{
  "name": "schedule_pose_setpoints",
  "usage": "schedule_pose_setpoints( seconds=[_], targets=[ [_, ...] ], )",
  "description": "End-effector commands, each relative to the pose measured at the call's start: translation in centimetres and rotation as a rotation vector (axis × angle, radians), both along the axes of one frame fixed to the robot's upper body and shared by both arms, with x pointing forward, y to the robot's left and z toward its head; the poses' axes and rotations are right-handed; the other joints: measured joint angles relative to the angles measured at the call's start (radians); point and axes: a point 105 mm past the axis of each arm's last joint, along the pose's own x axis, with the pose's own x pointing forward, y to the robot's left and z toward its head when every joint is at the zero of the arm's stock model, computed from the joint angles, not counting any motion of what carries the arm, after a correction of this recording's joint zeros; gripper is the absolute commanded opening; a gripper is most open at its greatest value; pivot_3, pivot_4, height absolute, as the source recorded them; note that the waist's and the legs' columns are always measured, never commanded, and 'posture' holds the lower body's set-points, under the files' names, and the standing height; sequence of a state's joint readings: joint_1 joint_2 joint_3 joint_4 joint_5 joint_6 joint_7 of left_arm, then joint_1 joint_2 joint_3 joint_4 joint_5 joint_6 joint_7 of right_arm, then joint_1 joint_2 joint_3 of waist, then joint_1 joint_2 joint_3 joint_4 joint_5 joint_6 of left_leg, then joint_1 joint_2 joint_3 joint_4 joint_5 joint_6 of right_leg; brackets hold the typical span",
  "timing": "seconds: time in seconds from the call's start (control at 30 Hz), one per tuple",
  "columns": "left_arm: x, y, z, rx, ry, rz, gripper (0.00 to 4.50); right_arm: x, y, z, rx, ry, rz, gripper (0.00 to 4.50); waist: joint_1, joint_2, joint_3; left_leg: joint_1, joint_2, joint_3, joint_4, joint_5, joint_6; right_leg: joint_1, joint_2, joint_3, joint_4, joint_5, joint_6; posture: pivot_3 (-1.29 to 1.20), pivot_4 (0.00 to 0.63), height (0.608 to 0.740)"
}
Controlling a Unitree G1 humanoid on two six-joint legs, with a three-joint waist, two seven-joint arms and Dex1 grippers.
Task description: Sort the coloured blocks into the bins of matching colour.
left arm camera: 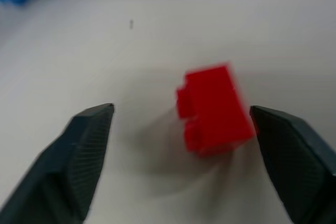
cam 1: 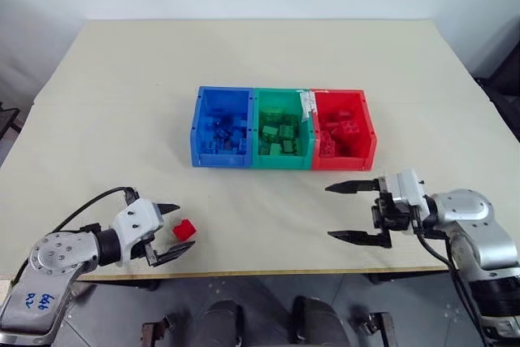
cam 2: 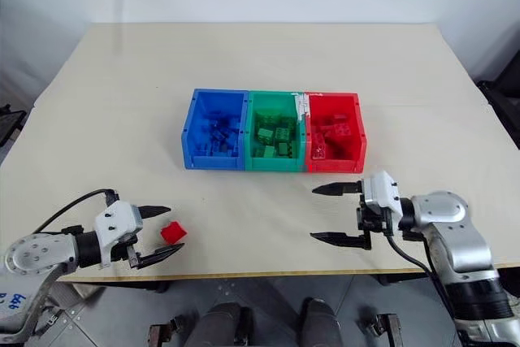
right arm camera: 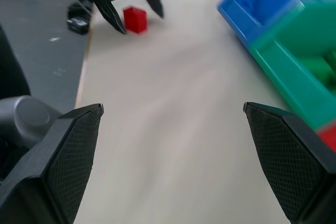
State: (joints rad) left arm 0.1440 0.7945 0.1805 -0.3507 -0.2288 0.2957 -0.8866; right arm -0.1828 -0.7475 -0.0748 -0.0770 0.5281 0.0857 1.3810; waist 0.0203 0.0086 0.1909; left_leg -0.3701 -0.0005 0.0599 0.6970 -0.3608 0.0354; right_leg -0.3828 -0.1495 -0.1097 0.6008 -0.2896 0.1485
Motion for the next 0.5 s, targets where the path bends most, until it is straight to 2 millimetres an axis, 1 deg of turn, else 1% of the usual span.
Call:
schedule_pose_setpoints(
  seconds=[0.03, 0.17, 0.23, 0.27, 0.3, 0.37, 0.43, 0.5],
  targets=[
    [0.1, -0.1, -0.5, 0.000, 0.019, -0.032, 3.01, -0.3, -0.9, 1.0, -0.008, -0.057, -0.046, 4.50, 0.000, 0.000, 0.000, 0.000, 0.000, 0.000, 0.000, 0.000, 0.000, 0.000, 0.000, 0.000, 0.000, 0.000, 0.000, 0.00, 0.150, 0.740],
    [0.8, -0.7, 0.2, -0.048, -0.006, -0.064, 1.77, -0.6, -1.4, 0.6, -0.003, -0.053, -0.097, 4.50, 0.004, 0.001, 0.000, 0.001, 0.000, 0.001, 0.001, 0.000, 0.000, 0.000, 0.000, 0.000, 0.001, 0.000, 0.000, 0.00, 0.150, 0.740],
    [1.4, -1.3, 1.4, -0.090, -0.045, -0.093, 1.12, -0.8, -1.8, 0.5, 0.001, -0.051, -0.130, 4.50, 0.005, 0.000, 0.000, 0.000, 0.000, 0.000, 0.001, 0.000, 0.000, 0.000, 0.000, 0.000, 0.001, 0.000, 0.000, 0.00, 0.150, 0.740],
    [1.7, -1.6, 2.2, -0.119, -0.067, -0.104, 0.95, -0.9, -2.0, 0.5, 0.003, -0.050, -0.148, 4.50, 0.006, 0.000, 0.000, 0.000, 0.000, 0.000, 0.001, 0.000, 0.000, 0.000, 0.000, 0.000, 0.001, 0.000, 0.000, 0.00, 0.150, 0.740],
    [2.0, -1.9, 2.9, -0.140, -0.090, -0.117, 0.95, -0.9, -2.2, 0.5, 0.005, -0.050, -0.165, 4.50, 0.006, 0.001, 0.000, 0.000, 0.000, 0.000, 0.001, 0.000, 0.000, 0.000, 0.000, 0.000, 0.001, 0.000, 0.000, 0.00, 0.150, 0.740],
    [3.3, -3.1, 5.1, -0.188, -0.150, -0.147, 0.95, -1.0, -2.7, 0.5, 0.013, -0.057, -0.216, 4.50, 0.008, 0.000, 0.000, 0.000, 0.000, 0.000, 0.001, 0.000, 0.000, 0.000, -0.001, 0.000, 0.001, 0.000, 0.000, 0.00, 0.150, 0.740],
    [4.5, -5.0, 7.4, -0.229, -0.194, -0.210, 0.95, -1.2, -3.3, 0.6, 0.027, -0.064, -0.277, 4.50, 0.008, 0.000, 0.000, 0.000, 0.000, -0.001, 0.002, 0.000, 0.000, 0.000, 0.000, 0.000, 0.001, 0.000, 0.000, 0.00, 0.150, 0.740],
    [5.6, -7.1, 9.1, -0.259, -0.219, -0.276, 0.95, -1.3, -3.7, 0.8, 0.054, -0.076, -0.340, 4.50, 0.013, 0.000, 0.000, 0.000, -0.001, -0.001, 0.002, 0.000, 0.000, 0.001, -0.001, -0.001, 0.002, 0.000, 0.000, 0.00, 0.150, 0.740]
  ],
)
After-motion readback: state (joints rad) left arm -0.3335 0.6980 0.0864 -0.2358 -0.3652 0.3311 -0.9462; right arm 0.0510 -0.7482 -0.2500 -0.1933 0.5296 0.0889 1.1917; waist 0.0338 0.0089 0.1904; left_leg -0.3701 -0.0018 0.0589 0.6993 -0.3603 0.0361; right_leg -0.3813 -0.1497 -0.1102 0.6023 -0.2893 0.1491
